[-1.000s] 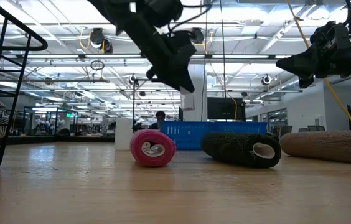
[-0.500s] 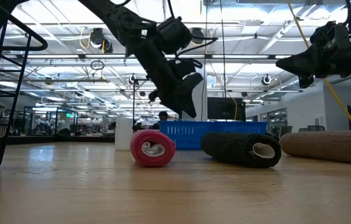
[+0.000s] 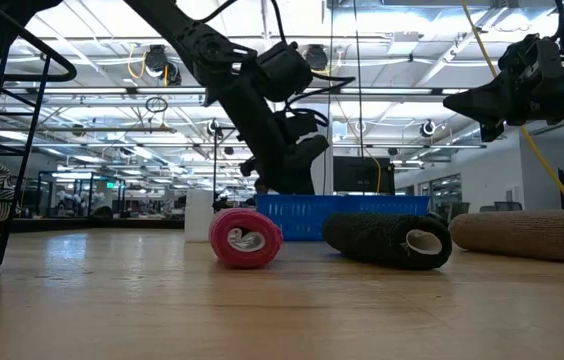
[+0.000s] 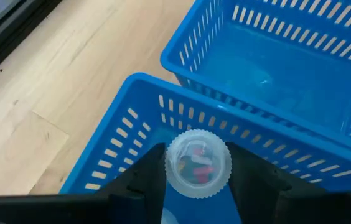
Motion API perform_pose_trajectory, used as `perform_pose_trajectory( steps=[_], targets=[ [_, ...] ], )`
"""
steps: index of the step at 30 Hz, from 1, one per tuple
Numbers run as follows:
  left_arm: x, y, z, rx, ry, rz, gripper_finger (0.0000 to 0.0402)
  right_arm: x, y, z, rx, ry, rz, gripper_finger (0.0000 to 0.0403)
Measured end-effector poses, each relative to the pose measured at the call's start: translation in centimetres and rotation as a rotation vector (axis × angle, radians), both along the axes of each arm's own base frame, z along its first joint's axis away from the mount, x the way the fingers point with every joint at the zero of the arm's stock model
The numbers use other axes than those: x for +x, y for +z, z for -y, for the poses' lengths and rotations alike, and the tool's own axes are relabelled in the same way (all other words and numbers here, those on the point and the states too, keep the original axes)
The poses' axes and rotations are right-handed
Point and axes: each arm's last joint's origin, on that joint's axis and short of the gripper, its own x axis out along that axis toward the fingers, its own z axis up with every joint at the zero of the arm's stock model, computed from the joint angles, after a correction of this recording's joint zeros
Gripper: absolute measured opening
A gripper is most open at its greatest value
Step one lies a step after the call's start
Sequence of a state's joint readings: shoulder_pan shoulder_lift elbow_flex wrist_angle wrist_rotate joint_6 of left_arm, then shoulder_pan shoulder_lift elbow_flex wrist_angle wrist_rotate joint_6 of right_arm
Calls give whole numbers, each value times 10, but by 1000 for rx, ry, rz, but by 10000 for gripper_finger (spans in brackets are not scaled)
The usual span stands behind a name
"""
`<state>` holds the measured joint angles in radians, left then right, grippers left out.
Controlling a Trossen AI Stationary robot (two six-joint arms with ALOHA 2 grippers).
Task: Pick & place medical supplies in basket/bin
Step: Put the bottom transparent pill bottle into the left blue bin, then put the transparent pill bottle into the left blue bin
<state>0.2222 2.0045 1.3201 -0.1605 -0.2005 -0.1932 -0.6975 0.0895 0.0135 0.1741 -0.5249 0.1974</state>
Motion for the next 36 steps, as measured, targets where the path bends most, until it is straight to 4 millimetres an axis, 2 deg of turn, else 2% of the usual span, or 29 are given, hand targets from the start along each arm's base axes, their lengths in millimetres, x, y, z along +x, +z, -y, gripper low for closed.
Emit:
perform_pose_trajectory(
  steps=[8, 19, 30, 33, 36],
  targets=[
    [0, 0, 0, 3, -4, -2, 219, 0, 0, 0, -1, -1, 1, 4],
    [-1, 3, 0, 60, -59, -28, 231, 0, 0, 0, -1, 0, 0, 4],
    [-11, 44, 2, 123, -91, 32, 217, 0, 0, 0, 0, 0, 0, 4],
    [-22, 61, 7, 134, -118, -1, 214, 0, 0, 0, 0, 0, 0, 4],
    [-42, 81, 16, 107, -122, -61, 215, 0, 0, 0, -1, -1, 0, 4]
  ],
)
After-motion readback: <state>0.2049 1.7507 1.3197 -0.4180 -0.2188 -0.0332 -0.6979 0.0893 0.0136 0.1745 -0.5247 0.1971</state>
